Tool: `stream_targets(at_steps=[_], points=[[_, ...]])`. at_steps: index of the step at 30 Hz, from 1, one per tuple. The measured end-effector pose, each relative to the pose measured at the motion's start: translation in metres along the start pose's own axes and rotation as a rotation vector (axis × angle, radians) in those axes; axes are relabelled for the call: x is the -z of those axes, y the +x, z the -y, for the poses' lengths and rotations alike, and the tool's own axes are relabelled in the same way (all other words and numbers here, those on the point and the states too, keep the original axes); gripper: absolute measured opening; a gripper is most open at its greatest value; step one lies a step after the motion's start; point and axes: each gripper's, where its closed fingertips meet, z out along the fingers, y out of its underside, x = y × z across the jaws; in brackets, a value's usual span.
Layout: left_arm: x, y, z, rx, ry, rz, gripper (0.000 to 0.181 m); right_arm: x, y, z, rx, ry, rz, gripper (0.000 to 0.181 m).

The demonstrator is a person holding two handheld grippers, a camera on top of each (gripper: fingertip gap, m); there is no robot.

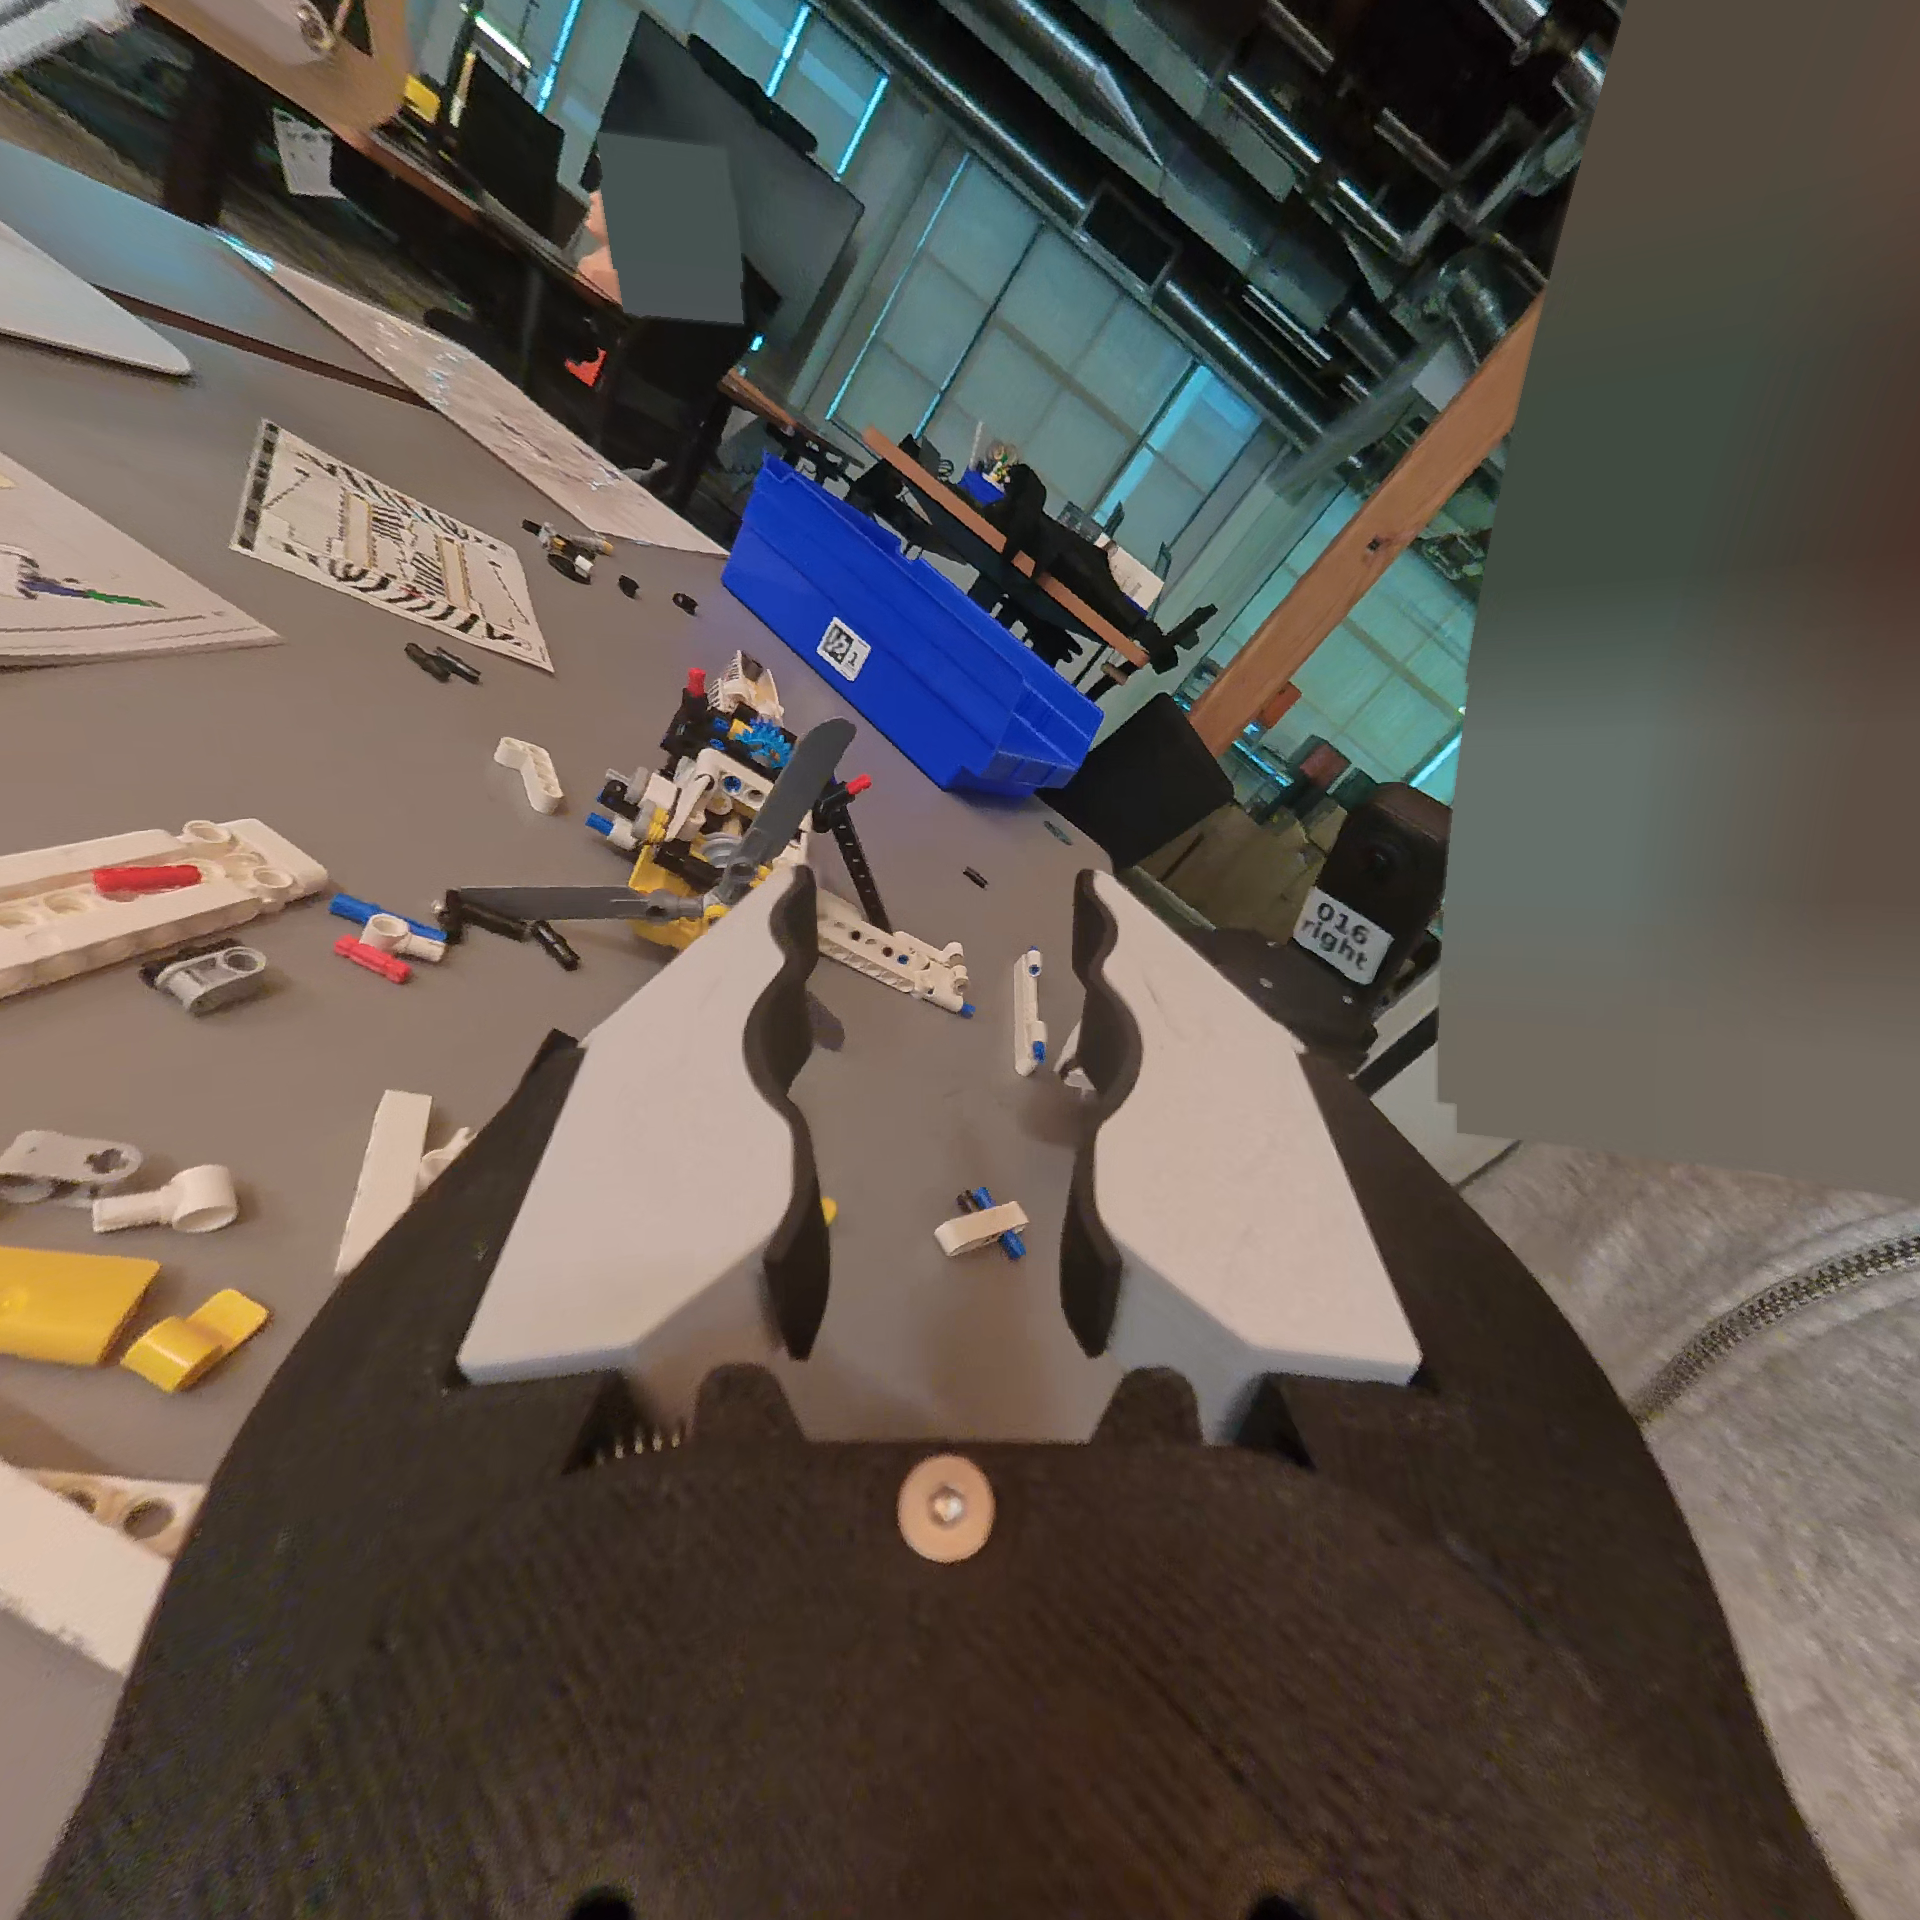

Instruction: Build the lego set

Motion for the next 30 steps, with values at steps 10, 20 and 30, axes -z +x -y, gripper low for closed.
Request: stream_targets(at_steps=[10, 20, 30], points=[[-0.005, 0.001, -0.018, -0.238, -0.104, 0.114, 0.046, 0.001, -0.002, 0.001, 0.019, 0.012, 0.002, 0.000], [-0.005, -0.003, -0.011, -0.203, -0.078, 0.112, 0.045, 0.001, -0.001, 0.001, 0.013, 0.015, 0.000, 0.000], [-0.014, -0.006, -0.022, -0.286, -0.161, 0.161, 0.044, 0.000, 0.002, 0.001, -0.013, 0.005, -0.007, 0.000]])
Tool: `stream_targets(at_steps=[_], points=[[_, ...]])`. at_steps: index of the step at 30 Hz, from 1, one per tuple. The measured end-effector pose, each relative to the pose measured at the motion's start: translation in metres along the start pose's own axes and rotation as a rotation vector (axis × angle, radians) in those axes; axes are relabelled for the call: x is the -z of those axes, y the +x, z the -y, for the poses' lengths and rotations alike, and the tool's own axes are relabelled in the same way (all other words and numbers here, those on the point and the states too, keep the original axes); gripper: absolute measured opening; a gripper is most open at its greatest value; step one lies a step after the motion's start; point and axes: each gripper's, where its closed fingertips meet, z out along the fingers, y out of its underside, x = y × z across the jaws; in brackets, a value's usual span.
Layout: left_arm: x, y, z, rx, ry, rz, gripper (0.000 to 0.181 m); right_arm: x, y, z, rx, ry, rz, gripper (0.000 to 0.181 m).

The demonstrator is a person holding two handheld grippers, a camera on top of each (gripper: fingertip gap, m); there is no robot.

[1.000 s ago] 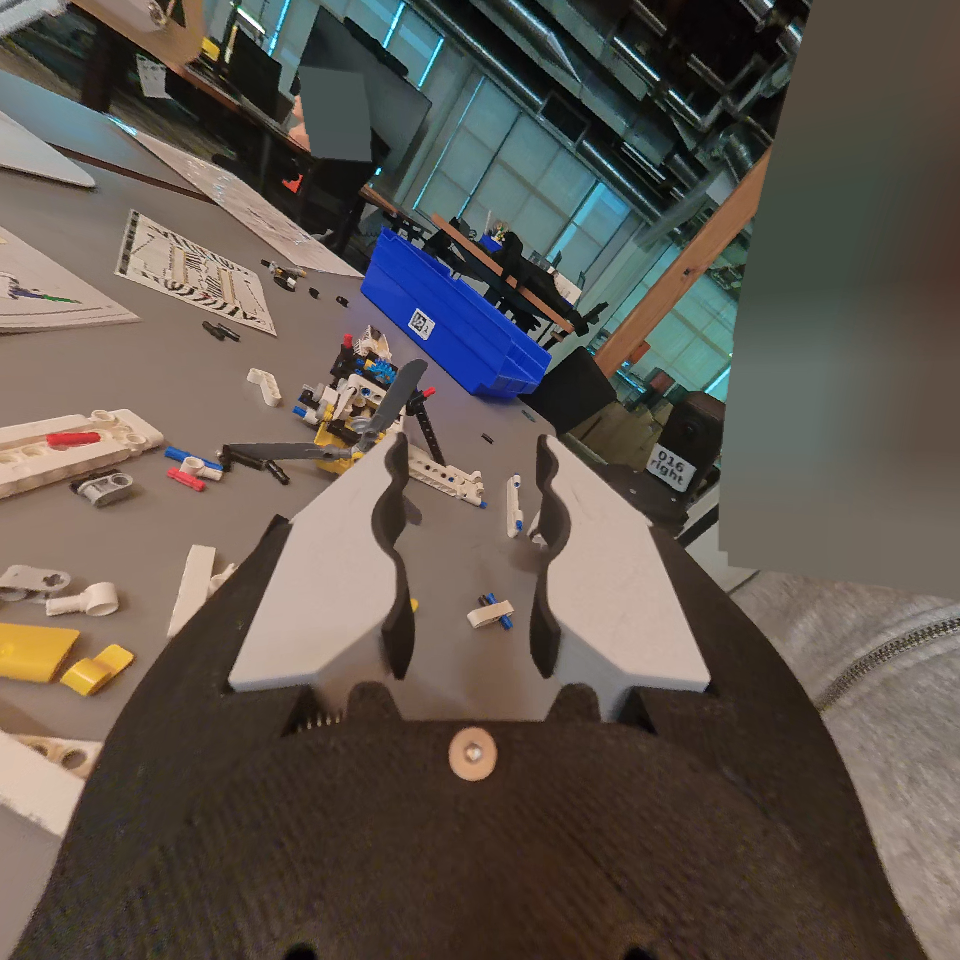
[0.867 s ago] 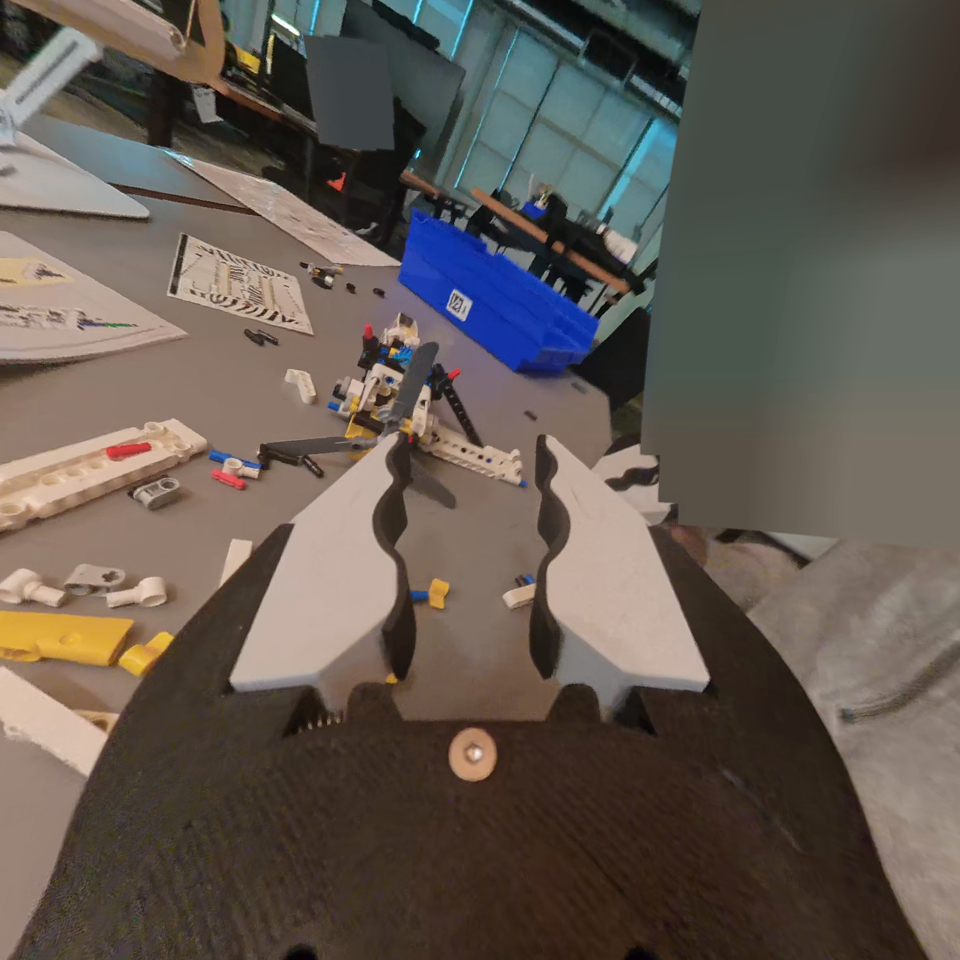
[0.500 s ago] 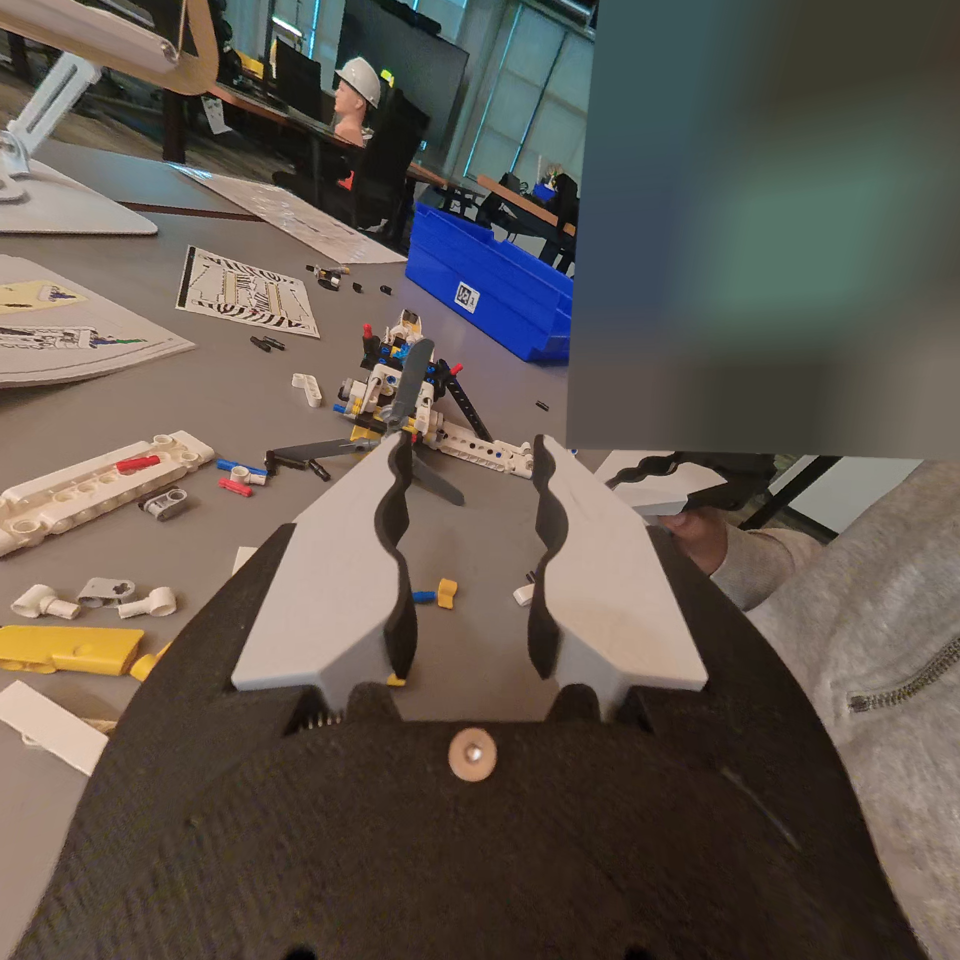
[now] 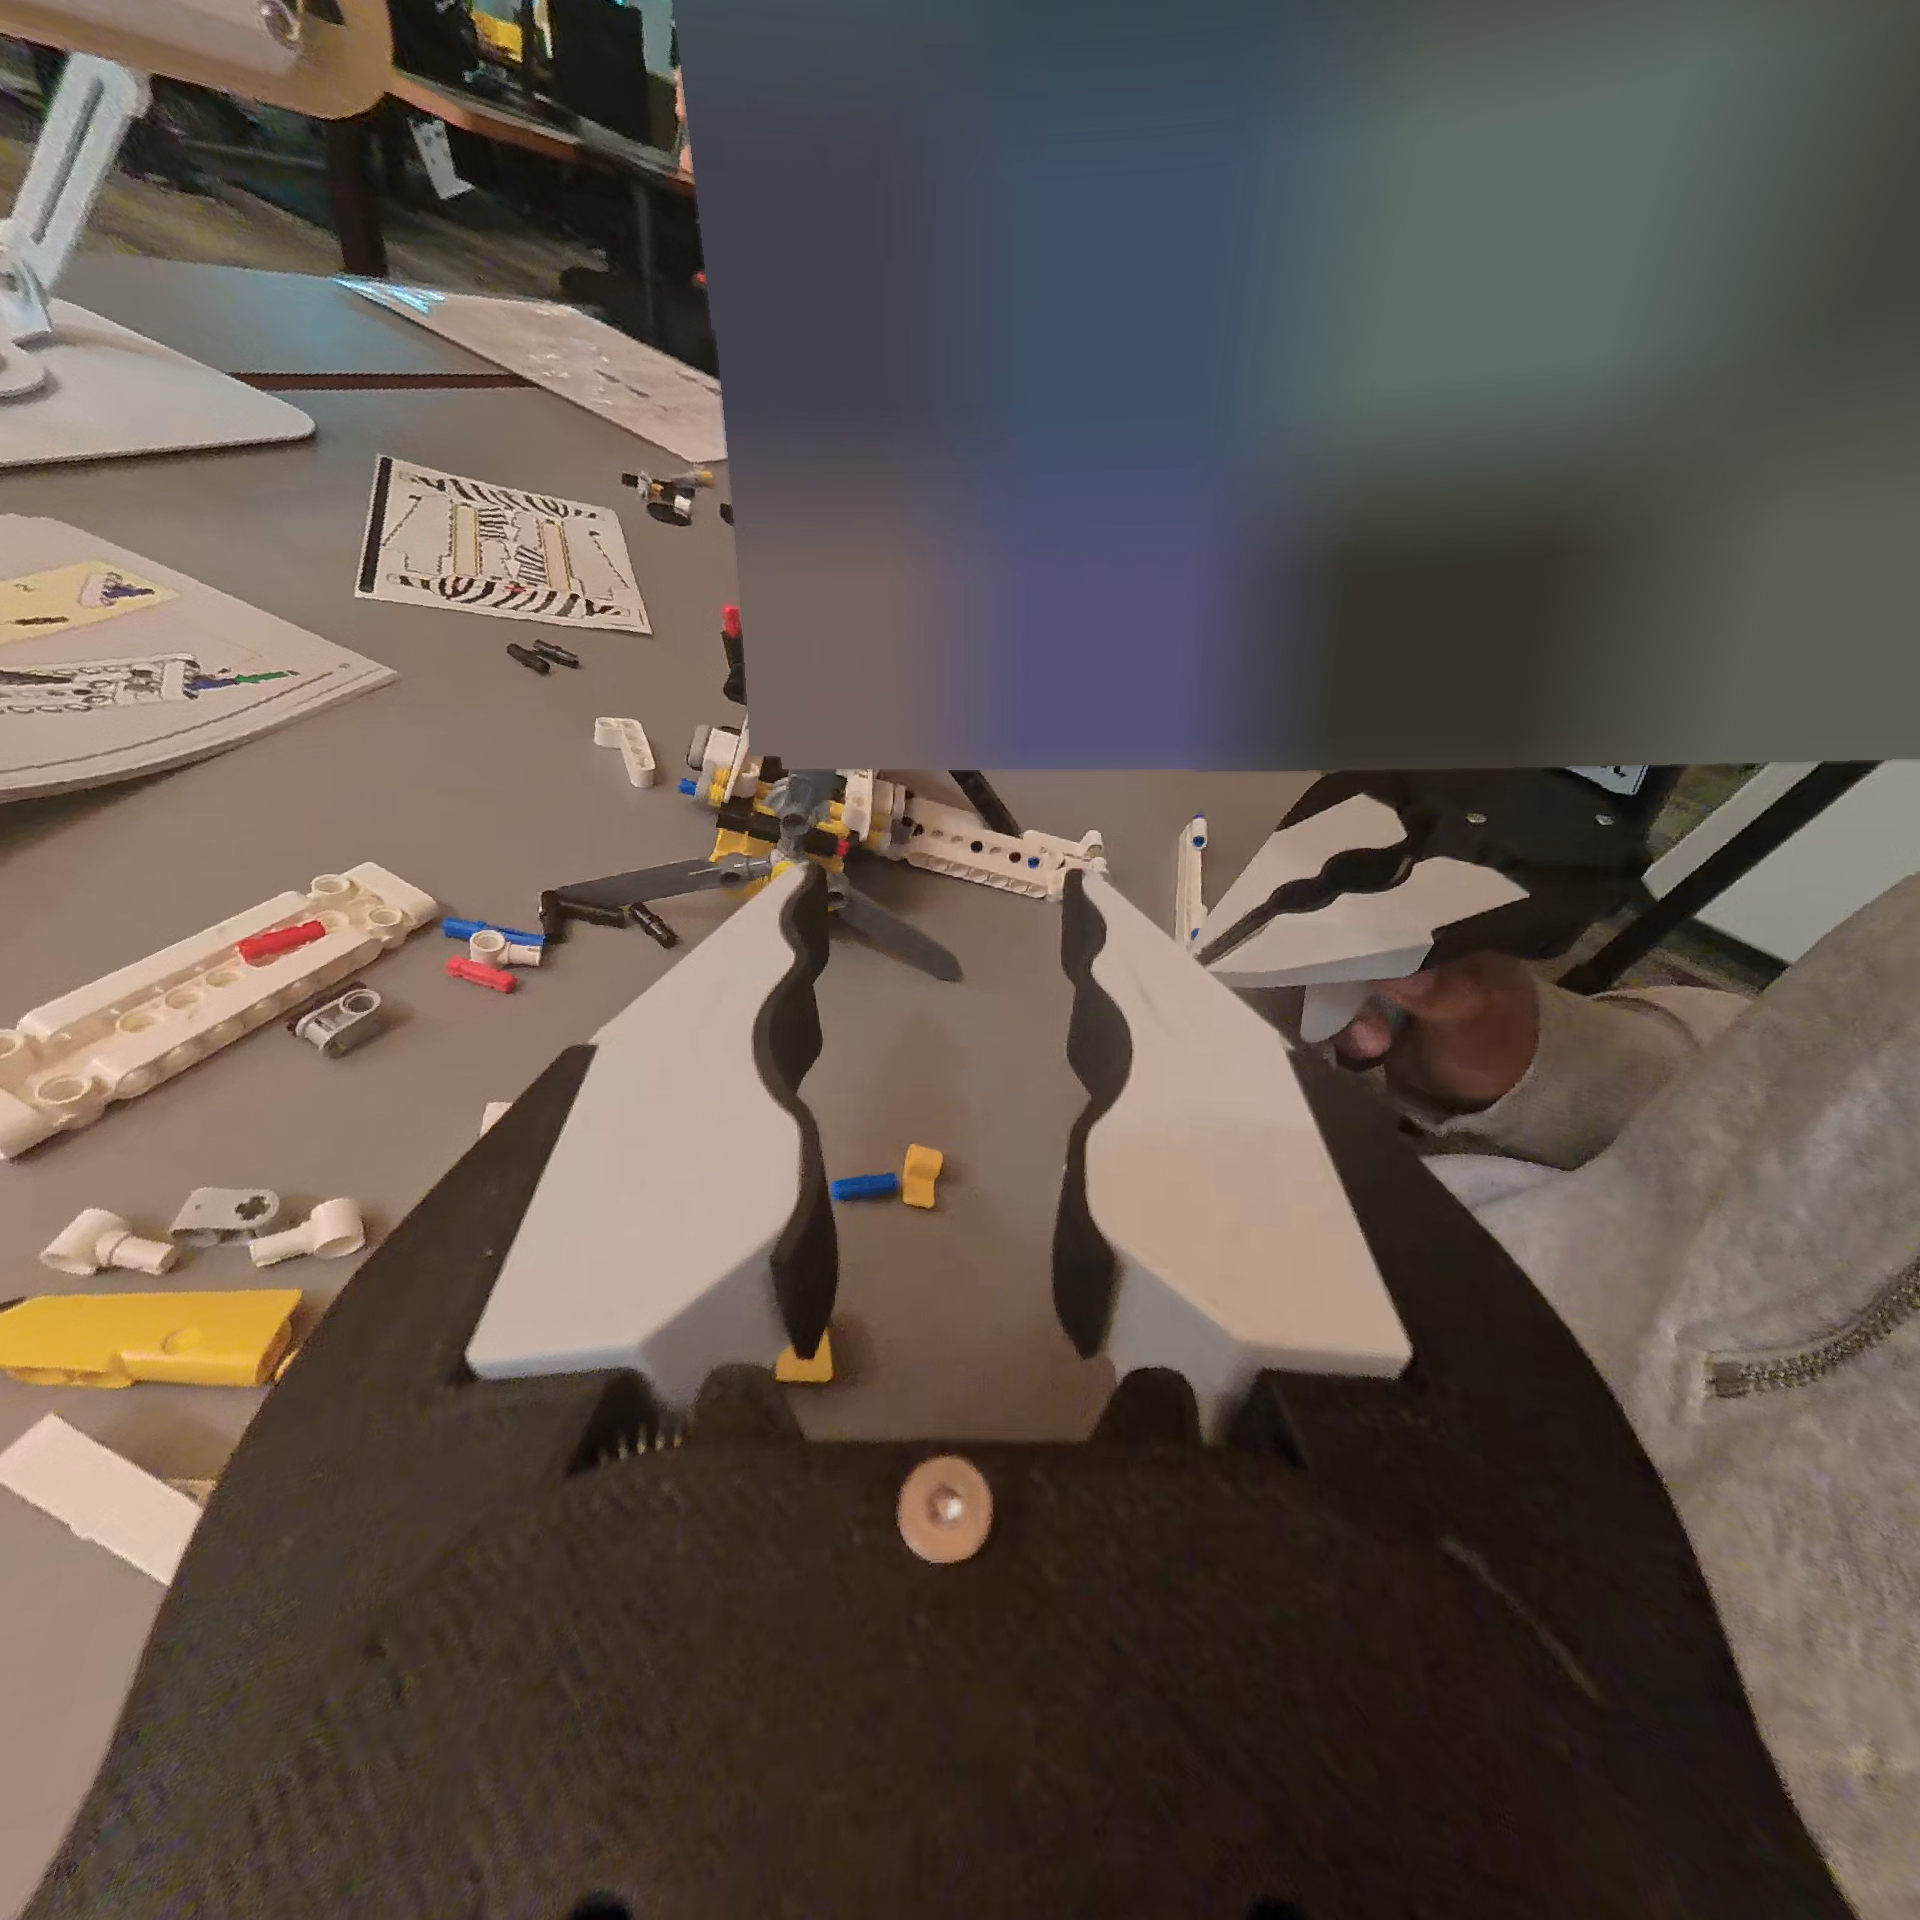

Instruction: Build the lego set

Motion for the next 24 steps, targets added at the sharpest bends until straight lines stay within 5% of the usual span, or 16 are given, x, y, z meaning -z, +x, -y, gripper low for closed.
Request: stream_targets(at_steps=[24], points=[[-0.0013, -0.0035, -0.0015, 0.049, -0.009, -0.005, 0.044, -0.0007, 0.0014, -0.0011, -0.023, -0.011, 0.004, 0.000]])
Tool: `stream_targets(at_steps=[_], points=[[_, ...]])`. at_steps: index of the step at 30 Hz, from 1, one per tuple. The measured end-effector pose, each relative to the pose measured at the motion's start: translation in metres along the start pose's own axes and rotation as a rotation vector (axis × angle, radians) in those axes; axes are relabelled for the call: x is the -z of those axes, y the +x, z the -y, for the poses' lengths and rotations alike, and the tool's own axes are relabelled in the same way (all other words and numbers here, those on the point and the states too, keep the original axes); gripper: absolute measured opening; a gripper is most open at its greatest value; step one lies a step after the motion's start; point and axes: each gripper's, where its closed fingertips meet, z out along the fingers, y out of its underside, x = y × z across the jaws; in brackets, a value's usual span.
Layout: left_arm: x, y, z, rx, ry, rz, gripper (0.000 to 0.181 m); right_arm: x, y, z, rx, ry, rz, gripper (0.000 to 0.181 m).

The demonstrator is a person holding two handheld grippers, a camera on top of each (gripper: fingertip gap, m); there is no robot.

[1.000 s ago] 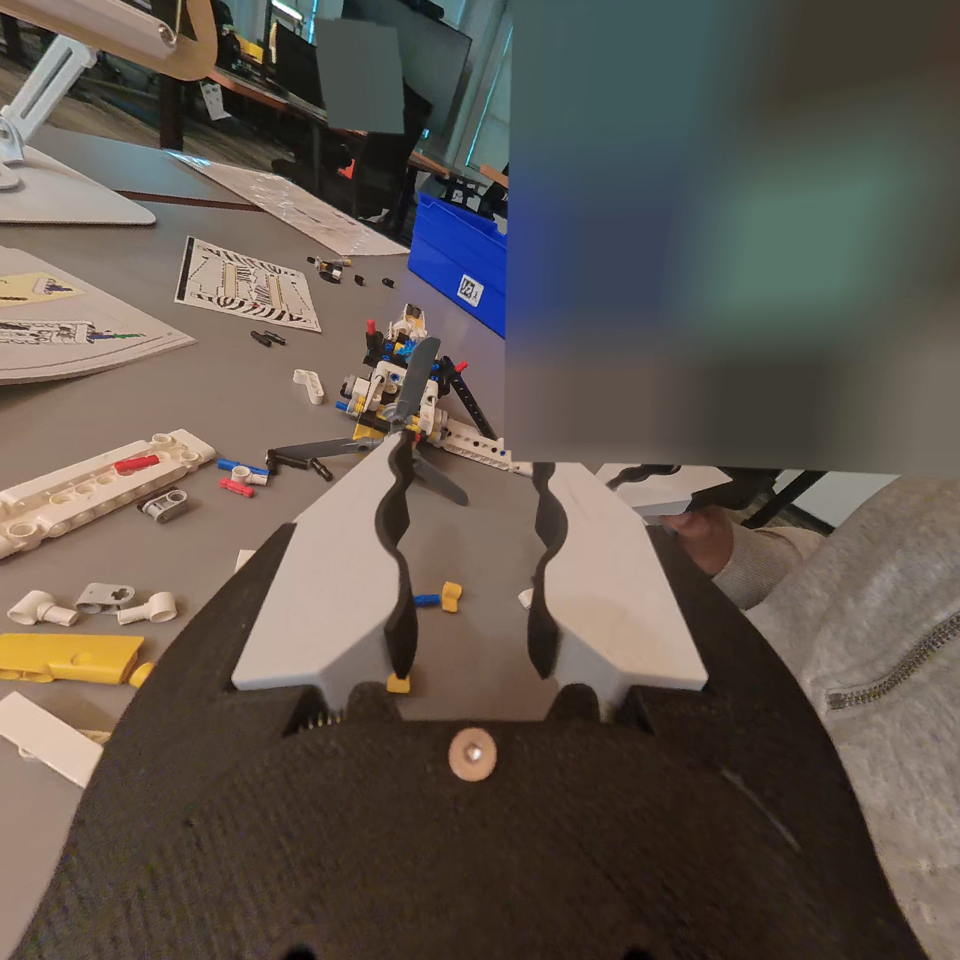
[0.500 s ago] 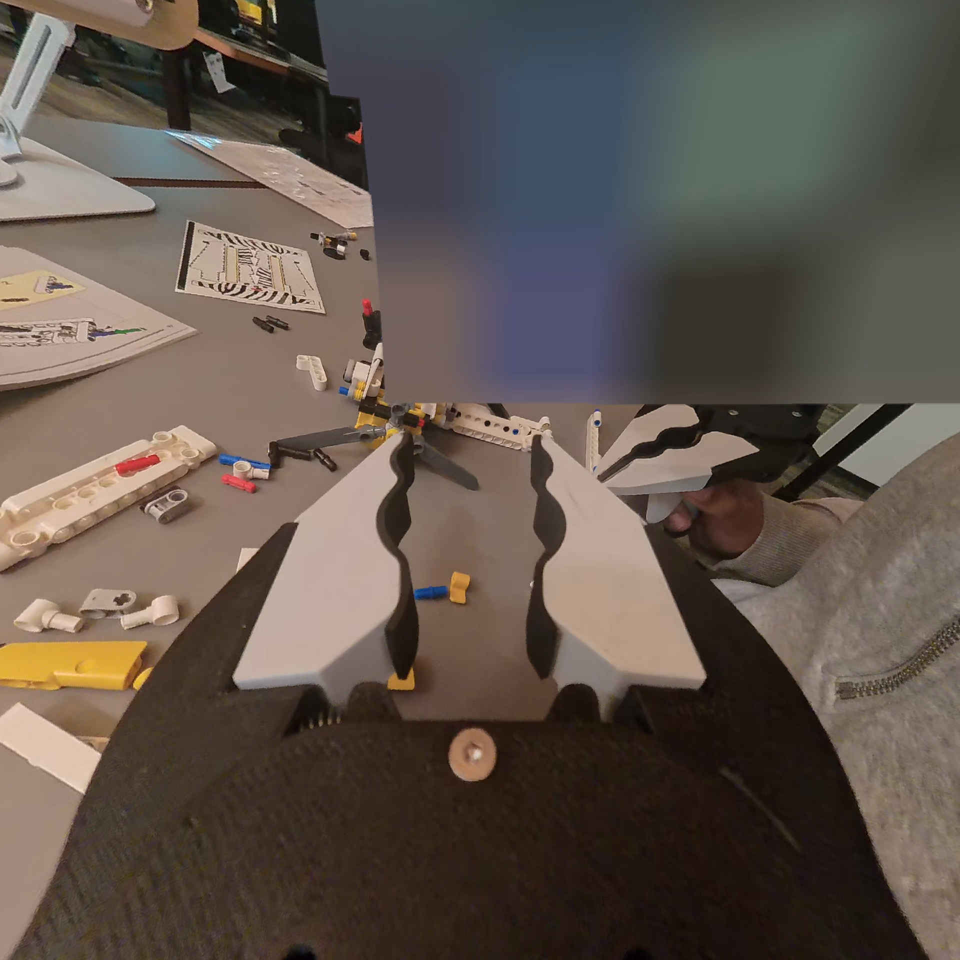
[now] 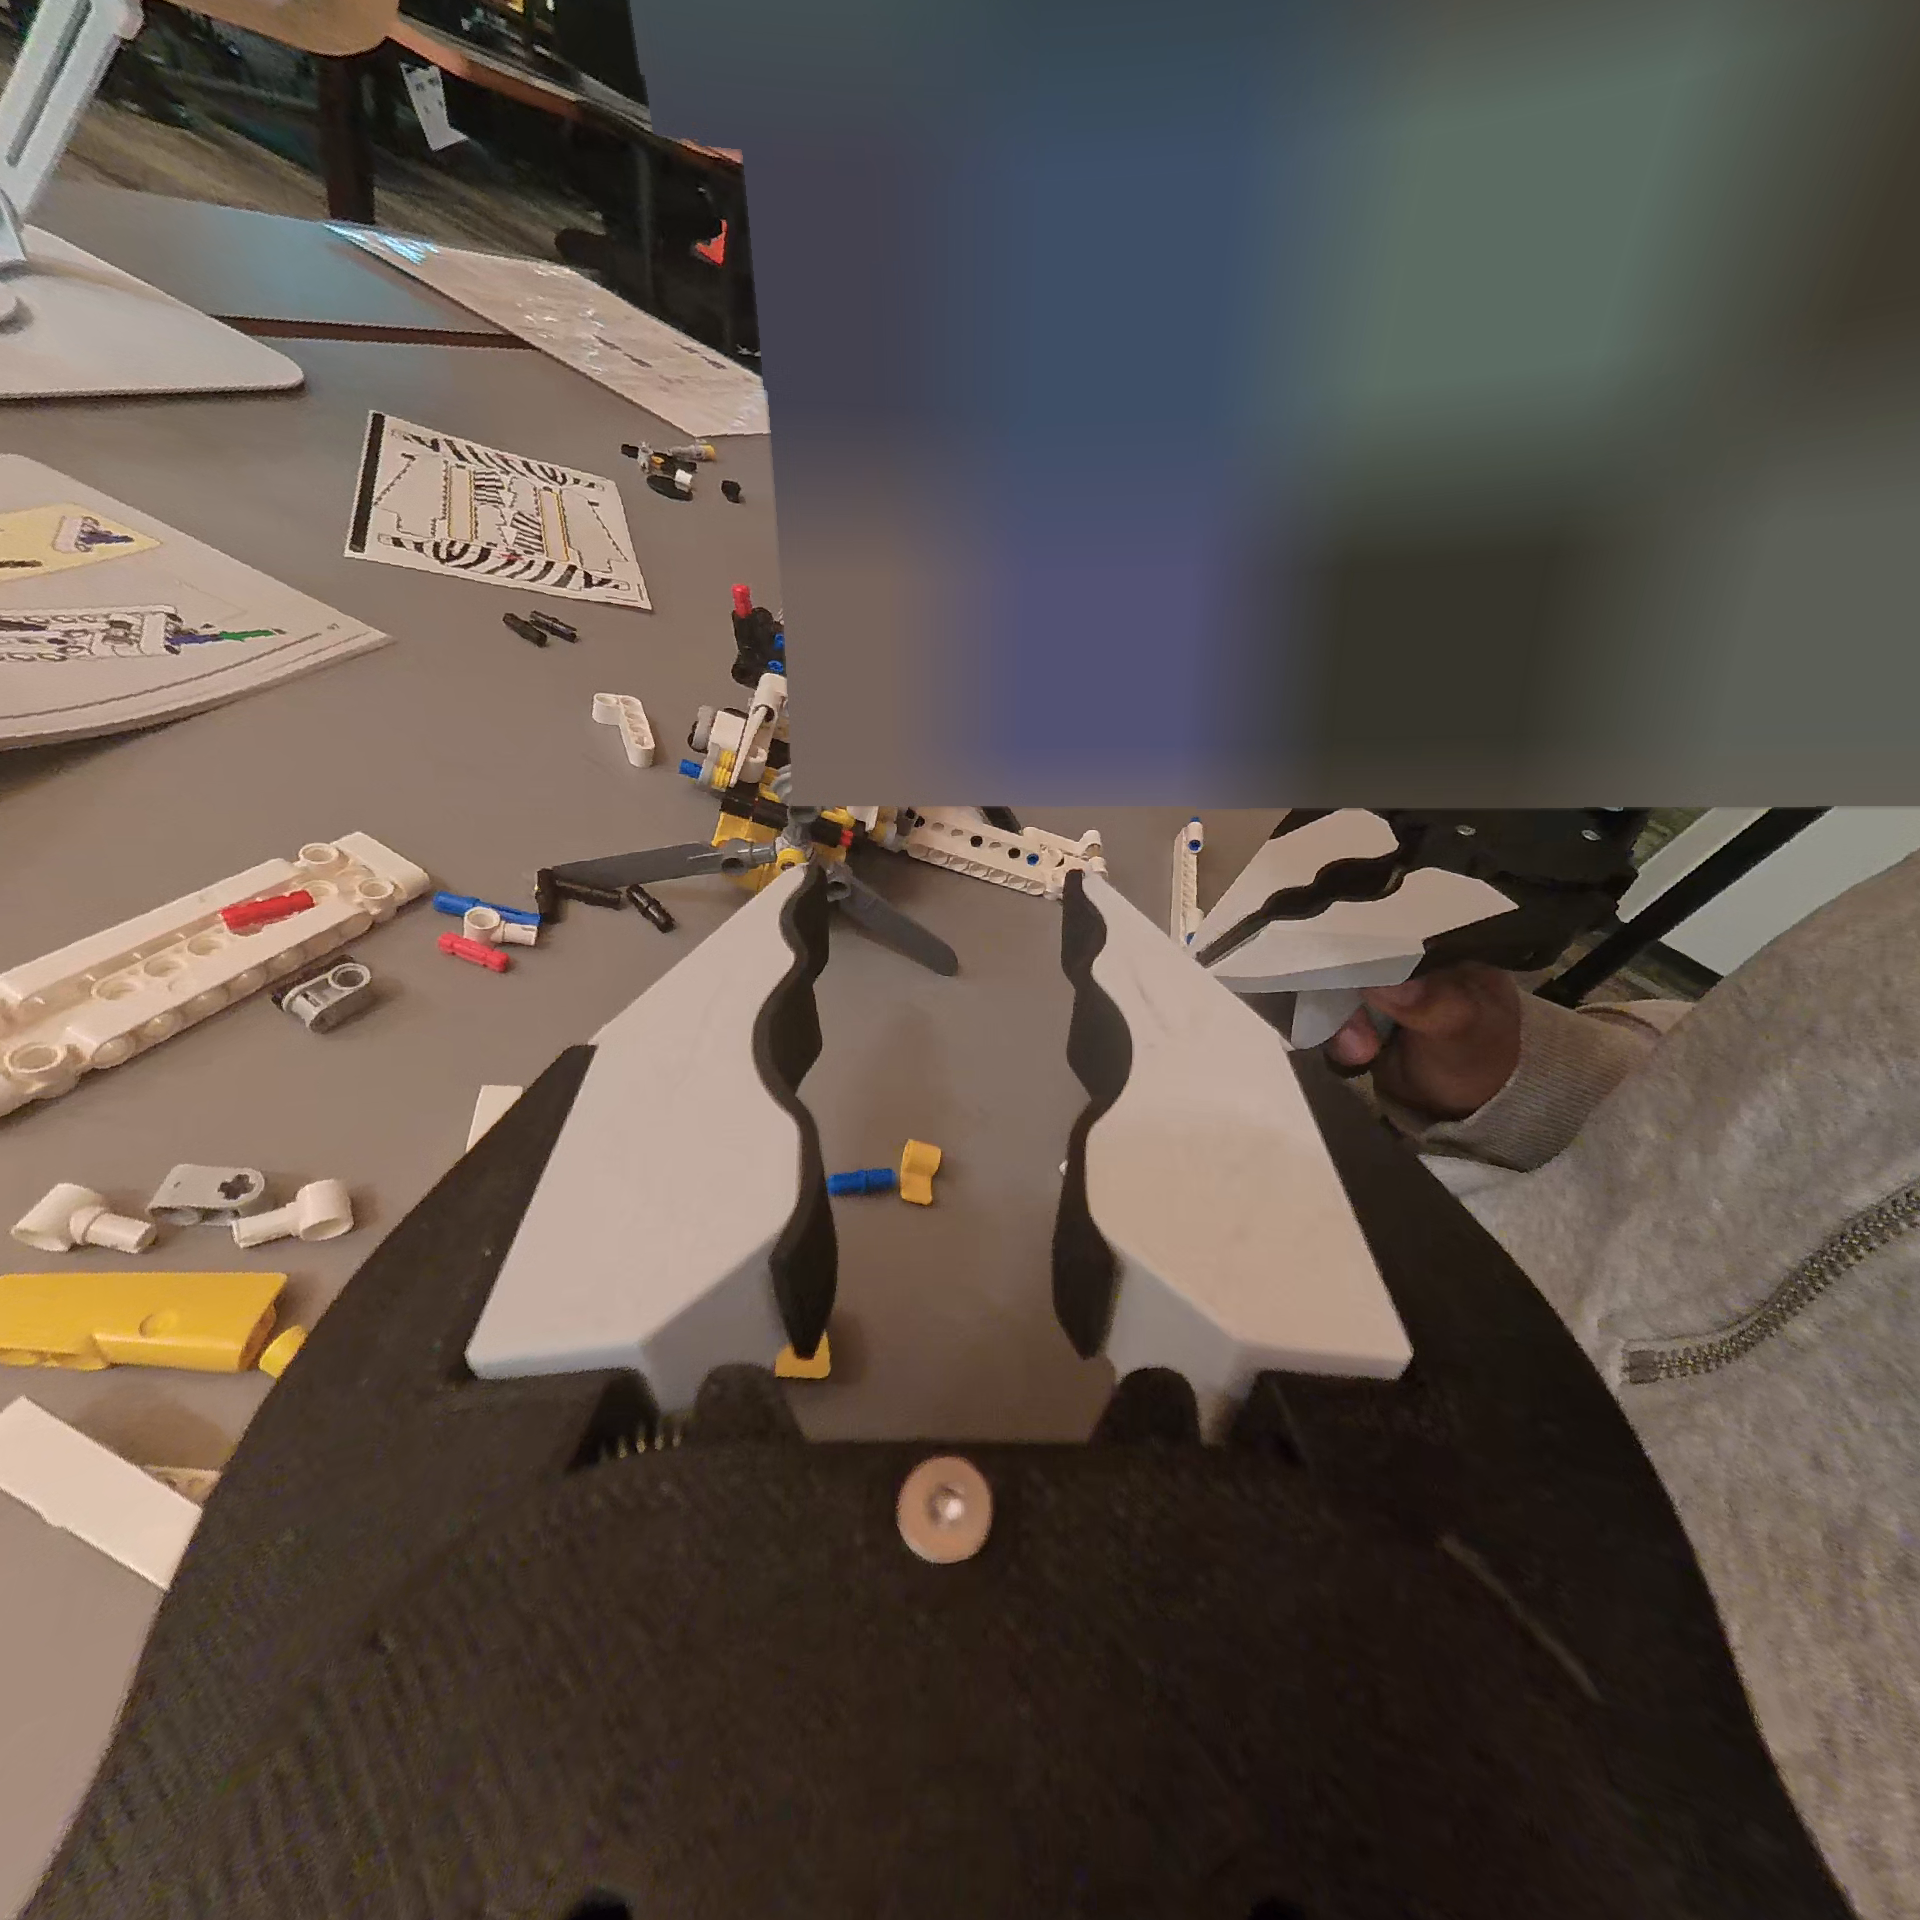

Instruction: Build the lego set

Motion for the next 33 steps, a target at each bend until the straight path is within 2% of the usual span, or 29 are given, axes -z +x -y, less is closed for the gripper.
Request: stream_targets(at_steps=[18, 27, 33], points=[[0.000, -0.003, -0.001, 0.043, -0.003, -0.005, 0.044, 0.003, -0.005, 0.003, 0.049, 0.033, 0.006, 0.000], [0.003, -0.009, 0.001, 0.129, 0.028, -0.023, 0.044, 0.011, -0.015, 0.010, 0.145, 0.119, 0.008, 0.000], [0.001, -0.008, -0.001, 0.090, 0.007, -0.003, 0.045, 0.021, -0.022, 0.017, 0.221, 0.213, -0.002, 0.000]])
